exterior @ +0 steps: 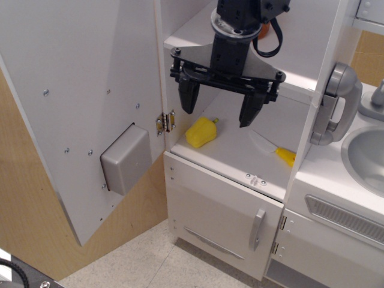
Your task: Close fridge
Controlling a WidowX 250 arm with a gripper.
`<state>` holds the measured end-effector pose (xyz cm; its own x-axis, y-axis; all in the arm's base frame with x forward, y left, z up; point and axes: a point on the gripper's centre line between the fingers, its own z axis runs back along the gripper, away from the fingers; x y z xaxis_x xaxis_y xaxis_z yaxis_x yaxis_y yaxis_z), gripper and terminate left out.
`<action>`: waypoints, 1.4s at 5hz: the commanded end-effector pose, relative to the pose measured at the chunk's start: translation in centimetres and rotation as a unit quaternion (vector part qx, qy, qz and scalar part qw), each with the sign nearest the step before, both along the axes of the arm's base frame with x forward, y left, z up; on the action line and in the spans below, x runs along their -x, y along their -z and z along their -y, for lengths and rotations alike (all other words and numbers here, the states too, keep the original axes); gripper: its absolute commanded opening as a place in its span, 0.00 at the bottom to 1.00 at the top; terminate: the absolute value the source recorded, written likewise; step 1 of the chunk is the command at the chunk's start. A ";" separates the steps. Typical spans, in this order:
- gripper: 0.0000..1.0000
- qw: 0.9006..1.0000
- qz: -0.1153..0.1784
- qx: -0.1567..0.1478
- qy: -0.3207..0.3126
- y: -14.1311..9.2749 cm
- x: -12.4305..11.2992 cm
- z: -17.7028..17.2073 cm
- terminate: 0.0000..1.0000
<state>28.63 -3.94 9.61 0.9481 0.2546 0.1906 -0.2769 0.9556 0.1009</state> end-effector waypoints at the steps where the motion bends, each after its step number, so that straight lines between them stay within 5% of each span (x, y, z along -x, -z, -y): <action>1: 1.00 1.000 0.000 0.000 0.000 0.0 0.0 0.0 0.00; 5: 1.00 0.999 0.012 -0.001 0.038 -0.6 11.0 -5.9 0.00; 7: 1.00 0.999 0.023 -0.017 0.028 -1.1 12.9 -10.7 0.00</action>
<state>15.19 6.46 9.96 0.9569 0.1953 0.2151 -0.2232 0.9681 0.1136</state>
